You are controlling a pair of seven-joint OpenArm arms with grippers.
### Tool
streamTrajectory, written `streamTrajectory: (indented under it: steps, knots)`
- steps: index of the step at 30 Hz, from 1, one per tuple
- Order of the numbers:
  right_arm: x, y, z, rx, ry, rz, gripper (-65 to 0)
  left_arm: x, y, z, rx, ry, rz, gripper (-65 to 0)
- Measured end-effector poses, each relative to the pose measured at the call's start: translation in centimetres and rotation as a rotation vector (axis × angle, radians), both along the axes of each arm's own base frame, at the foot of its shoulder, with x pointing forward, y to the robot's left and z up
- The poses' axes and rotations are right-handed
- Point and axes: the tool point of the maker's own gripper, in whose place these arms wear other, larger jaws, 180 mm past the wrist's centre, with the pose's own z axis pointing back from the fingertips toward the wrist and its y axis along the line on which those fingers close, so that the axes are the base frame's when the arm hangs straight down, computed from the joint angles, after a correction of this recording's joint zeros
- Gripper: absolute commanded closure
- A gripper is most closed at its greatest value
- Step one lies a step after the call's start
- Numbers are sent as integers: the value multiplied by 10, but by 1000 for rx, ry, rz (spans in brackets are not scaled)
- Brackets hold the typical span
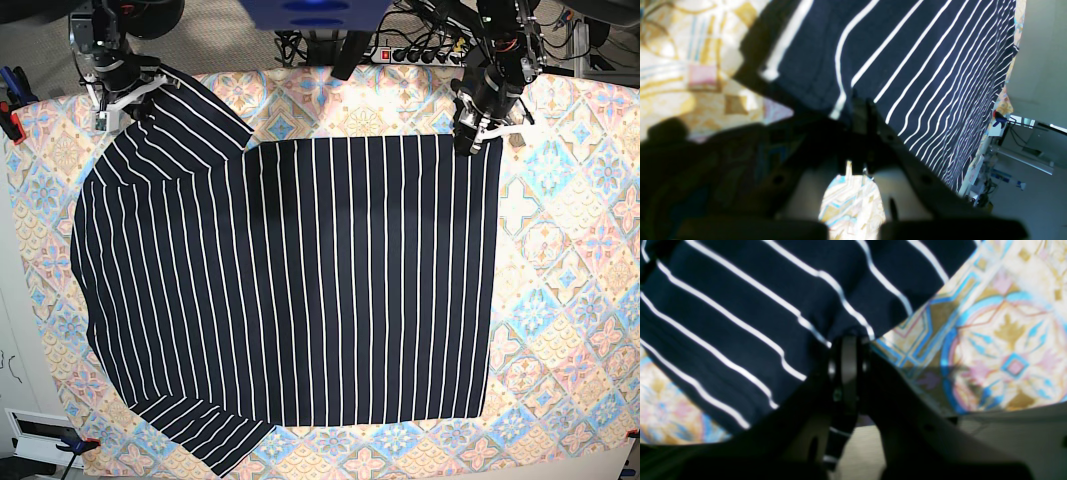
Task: Fold the T-shirt properly
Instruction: 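Lower the right gripper to the sleeve edge and grasp it, then lift both grippers and fold the shirt's collar edge over the body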
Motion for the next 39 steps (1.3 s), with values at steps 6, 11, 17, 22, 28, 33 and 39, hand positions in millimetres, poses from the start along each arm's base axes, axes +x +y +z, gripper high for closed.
streamTrajectory:
  steps: [6, 11, 17, 22, 28, 33, 39]
  knots:
    - [-32, -8, 4, -8, 65, -6, -4, -17, 2, -3, 2, 20, -4, 0]
    - [-43, -4, 16, 17, 55, 48, -4, -35, 5, 2, 32, 46, -23, 0]
    - [-70, -13, 19, 15, 97, 59, -4, -55, 7, 8, 58, 73, -41, 0]
    - [-79, -16, 31, 6, 95, 69, -4, -70, 7, 6, 60, 100, -43, 0]
    - [-67, -12, 66, -29, 28, 114, -4, -67, 3, 15, 75, 63, -86, 0]
    - [-39, 0, 87, -25, -64, 152, -4, -35, 0, 55, 120, -69, -121, 0]
    - [-3, 1, 97, -31, -156, 156, -4, -2, 2, 93, 170, -193, -134, 0]
